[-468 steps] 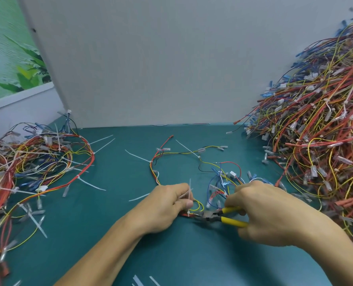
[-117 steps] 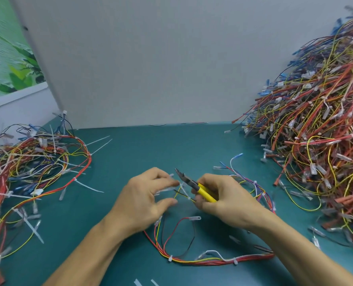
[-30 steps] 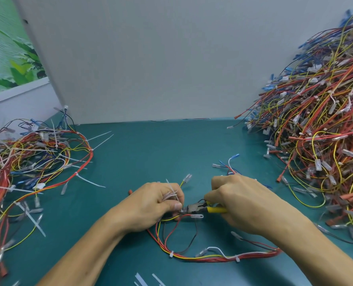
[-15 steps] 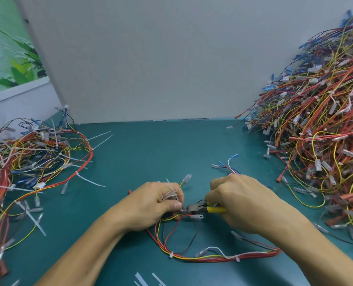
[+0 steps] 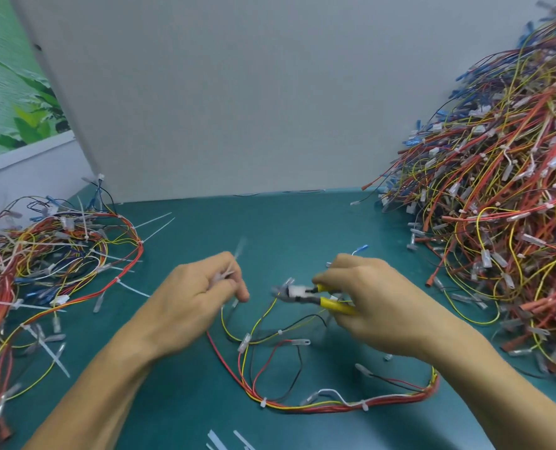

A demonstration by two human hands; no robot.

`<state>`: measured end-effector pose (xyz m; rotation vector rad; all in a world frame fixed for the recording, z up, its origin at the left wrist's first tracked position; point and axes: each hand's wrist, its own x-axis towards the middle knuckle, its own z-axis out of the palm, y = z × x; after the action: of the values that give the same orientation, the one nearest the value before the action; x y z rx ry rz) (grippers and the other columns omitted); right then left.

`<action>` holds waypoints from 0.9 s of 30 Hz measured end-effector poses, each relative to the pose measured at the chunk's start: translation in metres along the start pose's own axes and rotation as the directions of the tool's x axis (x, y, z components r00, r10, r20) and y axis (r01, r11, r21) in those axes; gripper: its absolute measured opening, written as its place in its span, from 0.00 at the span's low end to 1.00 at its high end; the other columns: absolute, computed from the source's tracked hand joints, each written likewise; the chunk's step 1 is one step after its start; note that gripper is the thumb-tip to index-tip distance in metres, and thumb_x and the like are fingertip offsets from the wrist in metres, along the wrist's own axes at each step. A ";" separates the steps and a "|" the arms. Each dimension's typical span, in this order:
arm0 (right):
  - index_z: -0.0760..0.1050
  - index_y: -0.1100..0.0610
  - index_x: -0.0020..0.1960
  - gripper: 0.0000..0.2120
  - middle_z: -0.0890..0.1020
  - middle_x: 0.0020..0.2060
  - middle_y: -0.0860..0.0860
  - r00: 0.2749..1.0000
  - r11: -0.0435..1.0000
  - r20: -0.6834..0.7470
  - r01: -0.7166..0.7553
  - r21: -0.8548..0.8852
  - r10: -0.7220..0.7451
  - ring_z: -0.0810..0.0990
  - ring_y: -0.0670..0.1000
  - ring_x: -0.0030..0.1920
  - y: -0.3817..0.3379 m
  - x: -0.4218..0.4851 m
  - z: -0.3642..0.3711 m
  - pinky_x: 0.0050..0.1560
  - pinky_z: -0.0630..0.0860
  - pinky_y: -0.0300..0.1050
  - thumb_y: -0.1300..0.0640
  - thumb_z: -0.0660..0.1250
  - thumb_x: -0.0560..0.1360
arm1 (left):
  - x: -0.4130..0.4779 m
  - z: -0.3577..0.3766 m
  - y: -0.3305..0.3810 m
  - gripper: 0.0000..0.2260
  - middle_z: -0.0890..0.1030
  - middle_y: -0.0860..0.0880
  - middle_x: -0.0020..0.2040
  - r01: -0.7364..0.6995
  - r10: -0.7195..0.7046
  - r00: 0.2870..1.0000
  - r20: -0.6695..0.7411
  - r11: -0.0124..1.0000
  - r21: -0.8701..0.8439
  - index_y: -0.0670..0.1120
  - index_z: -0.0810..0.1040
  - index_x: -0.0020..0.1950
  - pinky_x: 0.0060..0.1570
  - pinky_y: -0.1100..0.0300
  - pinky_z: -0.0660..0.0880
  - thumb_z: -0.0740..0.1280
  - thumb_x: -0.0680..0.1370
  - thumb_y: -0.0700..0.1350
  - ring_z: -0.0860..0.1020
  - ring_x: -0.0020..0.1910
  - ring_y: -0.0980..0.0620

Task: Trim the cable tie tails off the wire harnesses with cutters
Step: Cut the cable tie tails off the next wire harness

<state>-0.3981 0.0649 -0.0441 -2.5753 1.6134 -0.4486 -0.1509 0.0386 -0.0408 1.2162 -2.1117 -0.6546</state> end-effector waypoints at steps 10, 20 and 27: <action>0.74 0.49 0.53 0.08 0.76 0.37 0.50 0.889 0.861 -0.220 -0.285 0.421 0.402 0.76 0.54 0.41 0.013 0.003 -0.019 0.44 0.74 0.48 0.54 0.68 0.74 | -0.041 0.033 0.036 0.09 0.74 0.51 0.38 -0.339 0.062 0.836 0.545 0.839 0.425 0.49 0.68 0.42 0.42 0.55 0.74 0.55 0.70 0.53 0.73 0.38 0.50; 0.72 0.56 0.48 0.07 0.76 0.36 0.52 0.691 0.793 -0.430 -0.362 0.491 0.581 0.73 0.56 0.39 0.031 0.002 -0.028 0.36 0.63 0.48 0.53 0.67 0.75 | -0.029 0.015 0.028 0.15 0.80 0.57 0.42 -0.189 -0.003 0.906 0.424 0.893 0.409 0.54 0.76 0.51 0.47 0.58 0.75 0.59 0.74 0.62 0.77 0.43 0.59; 0.64 0.56 0.45 0.09 0.74 0.41 0.57 0.670 0.645 -0.121 -0.739 -0.193 0.732 0.69 0.59 0.41 0.049 -0.007 -0.025 0.44 0.67 0.51 0.54 0.64 0.73 | -0.015 0.020 0.004 0.30 0.69 0.51 0.33 0.277 -0.532 0.845 0.056 0.525 0.805 0.45 0.67 0.33 0.34 0.58 0.67 0.57 0.71 0.73 0.72 0.38 0.46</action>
<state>-0.4508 0.0517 -0.0317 -1.7370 2.6377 -0.2280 -0.1619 0.0558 -0.0555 2.2870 -2.4685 -0.0413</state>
